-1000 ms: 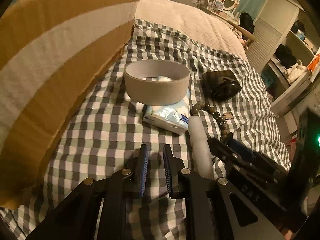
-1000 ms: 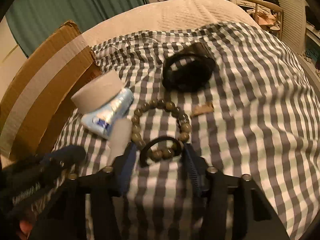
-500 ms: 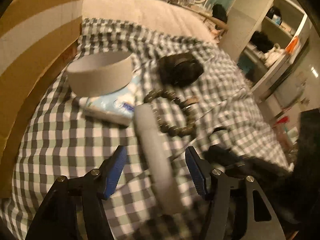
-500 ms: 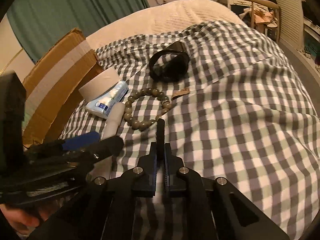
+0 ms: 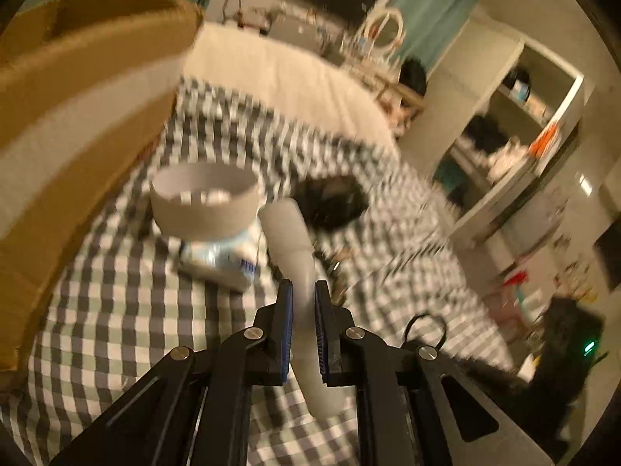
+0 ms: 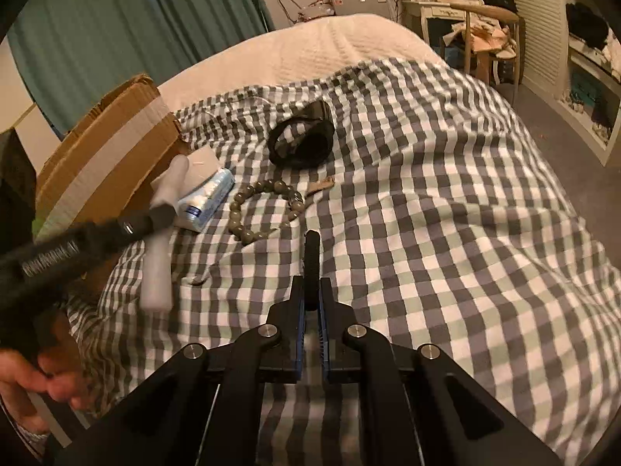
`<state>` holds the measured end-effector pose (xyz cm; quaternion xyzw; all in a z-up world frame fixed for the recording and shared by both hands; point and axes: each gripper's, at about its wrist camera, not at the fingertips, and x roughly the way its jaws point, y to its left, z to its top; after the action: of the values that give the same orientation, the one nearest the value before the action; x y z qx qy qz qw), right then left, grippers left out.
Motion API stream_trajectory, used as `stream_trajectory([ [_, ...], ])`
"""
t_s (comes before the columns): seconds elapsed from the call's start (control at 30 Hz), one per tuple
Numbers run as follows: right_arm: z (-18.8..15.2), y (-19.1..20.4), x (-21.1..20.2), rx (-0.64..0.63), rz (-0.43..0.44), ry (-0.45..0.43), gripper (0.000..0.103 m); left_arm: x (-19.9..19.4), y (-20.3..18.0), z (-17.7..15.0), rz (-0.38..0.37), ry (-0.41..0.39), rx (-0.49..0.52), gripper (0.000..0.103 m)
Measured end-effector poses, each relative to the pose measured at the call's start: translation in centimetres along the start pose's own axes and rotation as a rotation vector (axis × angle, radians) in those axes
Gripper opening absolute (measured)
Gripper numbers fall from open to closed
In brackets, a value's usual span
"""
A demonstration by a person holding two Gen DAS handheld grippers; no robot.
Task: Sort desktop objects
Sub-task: 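Carry the white stick to the cardboard box and open the left tool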
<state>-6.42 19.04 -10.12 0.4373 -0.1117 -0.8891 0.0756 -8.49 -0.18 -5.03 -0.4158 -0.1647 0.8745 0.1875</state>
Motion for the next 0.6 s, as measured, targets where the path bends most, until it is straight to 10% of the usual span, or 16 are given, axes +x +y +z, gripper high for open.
stream_trajectory([
  [0.6, 8.0, 15.1, -10.4, -0.257, 0.159, -0.178, 0.006, -17.7, 0.9, 7.6, 0.061, -0.429, 0.018, 0.011],
])
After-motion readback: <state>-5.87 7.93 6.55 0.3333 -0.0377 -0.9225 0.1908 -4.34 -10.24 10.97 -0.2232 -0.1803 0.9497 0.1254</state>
